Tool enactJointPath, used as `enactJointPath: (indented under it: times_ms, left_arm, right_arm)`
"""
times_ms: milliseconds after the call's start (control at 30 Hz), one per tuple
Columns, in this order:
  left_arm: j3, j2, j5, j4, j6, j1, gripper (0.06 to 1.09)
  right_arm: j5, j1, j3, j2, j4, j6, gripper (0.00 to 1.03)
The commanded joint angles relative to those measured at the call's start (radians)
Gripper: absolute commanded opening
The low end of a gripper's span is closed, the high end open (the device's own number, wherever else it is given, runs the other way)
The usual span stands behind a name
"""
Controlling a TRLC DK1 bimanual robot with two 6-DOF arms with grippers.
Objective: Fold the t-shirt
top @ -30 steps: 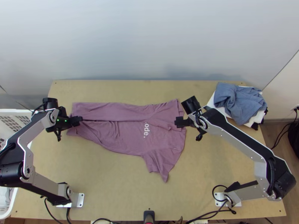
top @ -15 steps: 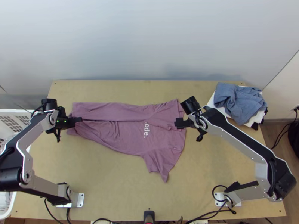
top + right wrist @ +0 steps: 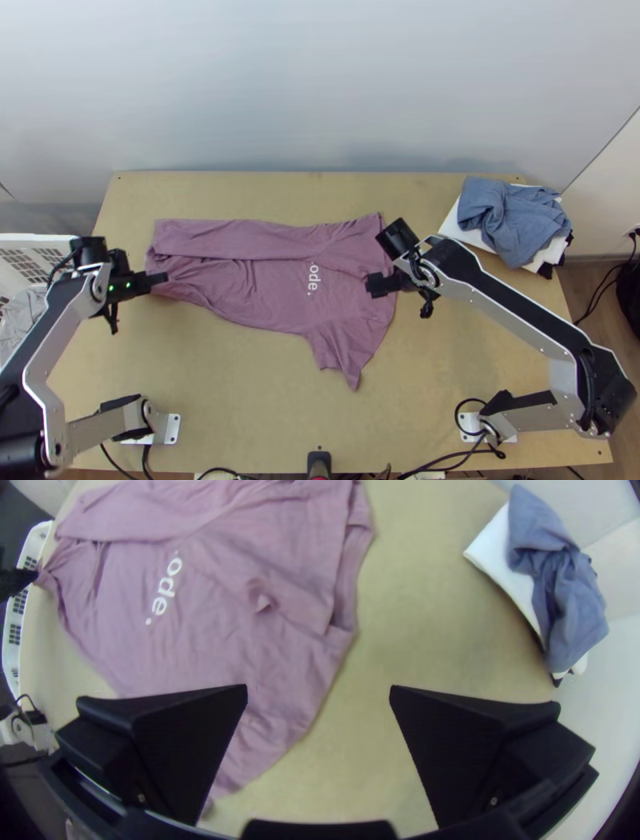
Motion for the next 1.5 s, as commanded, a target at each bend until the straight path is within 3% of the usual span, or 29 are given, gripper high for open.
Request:
enactJointPath:
  times_ms: [0,233,633,767,1267,1333,1467]
  left_arm:
    - [-0.095,-0.114,0.0,0.006,0.015,0.063,0.11]
    - [-0.147,-0.195,0.0,0.058,0.013,0.088,0.1]
    - [-0.166,-0.171,0.002,0.079,-0.008,0.091,0.1]
    - [-0.164,-0.168,0.002,0.085,-0.008,0.093,0.1]
    - [-0.126,-0.13,0.002,0.093,-0.025,0.083,0.1]
    - [-0.124,-0.128,0.002,0.093,-0.025,0.083,0.1]
    - [-0.121,-0.125,0.002,0.091,-0.025,0.083,0.1]
  right_arm:
    - [-0.181,0.101,-0.007,-0.013,-0.117,0.002,0.99]
    - [-0.32,0.227,-0.04,-0.022,-0.169,0.005,0.99]
    - [-0.408,0.421,0.008,0.131,-0.166,0.005,0.98]
    - [-0.424,0.441,-0.004,0.144,-0.165,0.005,0.93]
    - [-0.421,0.434,-0.084,0.217,-0.073,0.005,0.92]
    - [-0.412,0.434,-0.075,0.231,-0.057,0.007,0.83]
    - [-0.383,0.429,-0.069,0.233,-0.011,-0.003,0.41]
